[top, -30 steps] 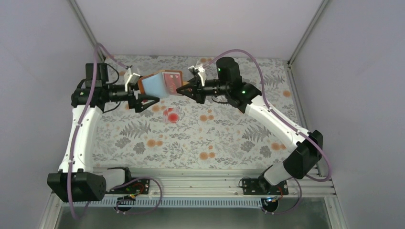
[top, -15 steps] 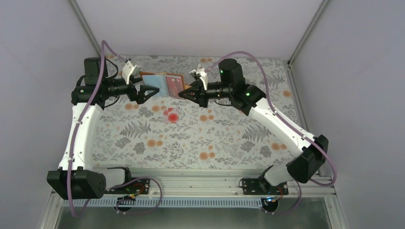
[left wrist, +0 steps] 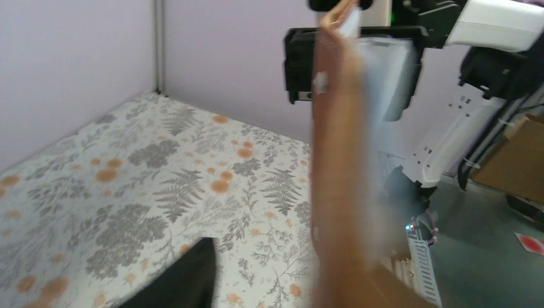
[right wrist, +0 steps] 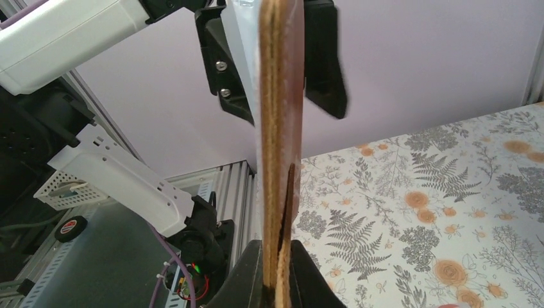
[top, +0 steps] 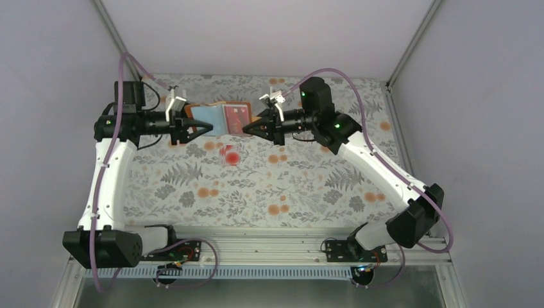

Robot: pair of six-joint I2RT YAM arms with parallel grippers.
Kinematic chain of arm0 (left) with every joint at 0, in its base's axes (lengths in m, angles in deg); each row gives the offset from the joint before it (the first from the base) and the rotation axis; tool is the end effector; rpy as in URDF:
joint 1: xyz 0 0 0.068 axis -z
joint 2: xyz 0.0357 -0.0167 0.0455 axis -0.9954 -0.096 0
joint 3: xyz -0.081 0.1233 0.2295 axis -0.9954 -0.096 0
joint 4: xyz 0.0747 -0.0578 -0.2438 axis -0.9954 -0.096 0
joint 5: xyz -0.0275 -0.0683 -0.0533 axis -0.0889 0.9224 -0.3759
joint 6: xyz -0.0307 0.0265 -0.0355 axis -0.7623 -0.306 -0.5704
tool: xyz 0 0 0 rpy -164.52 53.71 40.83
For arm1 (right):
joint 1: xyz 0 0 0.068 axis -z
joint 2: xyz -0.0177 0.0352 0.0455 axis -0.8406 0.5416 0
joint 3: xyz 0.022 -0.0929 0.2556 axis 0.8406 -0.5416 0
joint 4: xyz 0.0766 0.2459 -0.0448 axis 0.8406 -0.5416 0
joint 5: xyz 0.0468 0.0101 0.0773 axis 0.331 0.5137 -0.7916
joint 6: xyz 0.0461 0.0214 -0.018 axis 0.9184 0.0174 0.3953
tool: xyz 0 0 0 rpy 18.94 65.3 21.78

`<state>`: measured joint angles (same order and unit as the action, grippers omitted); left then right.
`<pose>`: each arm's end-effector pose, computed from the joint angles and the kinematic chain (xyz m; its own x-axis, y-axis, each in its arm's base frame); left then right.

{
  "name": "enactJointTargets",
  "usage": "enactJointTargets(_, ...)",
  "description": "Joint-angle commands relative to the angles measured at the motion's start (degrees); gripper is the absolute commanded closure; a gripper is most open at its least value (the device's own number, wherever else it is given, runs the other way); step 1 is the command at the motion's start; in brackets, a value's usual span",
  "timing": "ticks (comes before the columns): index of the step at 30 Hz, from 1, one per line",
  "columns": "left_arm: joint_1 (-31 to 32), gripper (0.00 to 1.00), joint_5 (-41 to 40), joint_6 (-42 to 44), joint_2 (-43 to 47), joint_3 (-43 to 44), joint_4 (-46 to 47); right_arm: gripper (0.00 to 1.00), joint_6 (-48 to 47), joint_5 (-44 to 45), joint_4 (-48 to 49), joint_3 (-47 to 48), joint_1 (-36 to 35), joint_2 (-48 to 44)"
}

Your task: Take the credit cards out of the card holder

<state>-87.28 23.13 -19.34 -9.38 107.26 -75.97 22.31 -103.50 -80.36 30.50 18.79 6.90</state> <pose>0.2204 -0.0236 0.3990 -0.2552 0.1249 -0.9588 0.9404 0.2627 -0.2161 0.2330 0.2215 0.4024 -0.2616 -0.2034 -0.9435 -0.9630 -0.0101 0.2692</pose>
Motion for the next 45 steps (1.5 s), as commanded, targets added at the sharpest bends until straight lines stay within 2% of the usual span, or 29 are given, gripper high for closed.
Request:
enactJointTargets(1, 0.9, 0.75, 4.6, 2.7, 0.0, -0.2, 0.1, 0.96, -1.7, -4.3, 1.1, 1.1, 0.1, -0.1)
enactJointTargets(3, 0.9, 0.96, 4.2, 3.0, 0.4, -0.8, -0.2, 0.96, -2.4, -4.5, 0.7, 0.9, 0.3, -0.6)
enactJointTargets(6, 0.9, 0.97, 4.9, 5.9, 1.3, -1.3, -2.5, 0.67, -3.0, -1.1, -0.4, 0.8, 1.1, -2.3)
enactJointTargets(9, 0.9, 0.98, 7.4, 10.2, 1.7, -0.6, -6.1, 0.53, -1.4, 2.3, 0.8, 0.1, 2.9, -3.6)
enactJointTargets(13, 1.0, 0.98, 11.7, 18.7, 1.1, 1.1, -12.6, 0.52, 0.3, 3.4, 1.6, 1.6, 2.9, -2.0)
enactJointTargets(15, 1.0, 0.98, 13.0, 23.5, 0.8, 1.9, -16.4, 0.48, 0.0, 2.8, 2.2, 1.4, 2.3, -1.7)
enactJointTargets(18, 1.1, 0.98, 13.1, 25.2, 0.0, 2.5, -18.1, 0.44, 0.0, 4.3, 2.5, 1.5, 1.4, -1.6)
enactJointTargets(24, 1.6, 0.98, 12.8, 23.5, -0.5, 1.6, -16.5, 0.44, 0.7, 7.1, 4.5, 2.1, -0.8, -0.6)
enactJointTargets(29, 2.1, 0.97, 10.8, 15.3, -0.5, 0.4, -10.5, 0.44, 0.8, 6.2, 6.9, 3.6, -2.9, 1.8)
enactJointTargets(31, 2.1, 0.98, 10.9, 15.3, -0.4, 0.2, -10.4, 0.48, 0.7, 6.0, 7.0, 4.3, -3.4, 2.9)
enactJointTargets(33, 2.1, 0.98, 10.9, 15.5, -0.3, 0.3, -10.6, 0.58, 0.5, 5.1, 7.1, 4.5, -3.8, 3.2)
enactJointTargets(34, 2.1, 0.98, 10.8, 15.3, -0.2, 0.4, -10.5, 0.57, 0.4, 4.4, 7.0, 4.4, -3.7, 3.1)
enactJointTargets(38, 1.8, 0.98, 9.8, 12.4, -0.2, 0.8, -8.8, 0.39, -3.0, 2.1, 4.4, 3.2, -3.6, 0.7)
enactJointTargets(41, 1.8, 0.98, 7.9, 8.7, 0.0, 0.3, -5.9, 0.36, -4.4, 3.4, 2.4, 1.2, -2.3, -1.8)
enactJointTargets(45, 1.8, 0.98, 7.9, 8.9, 0.1, -0.5, -5.8, 0.36, -4.9, 3.5, 0.8, -0.9, 0.5, -4.9)
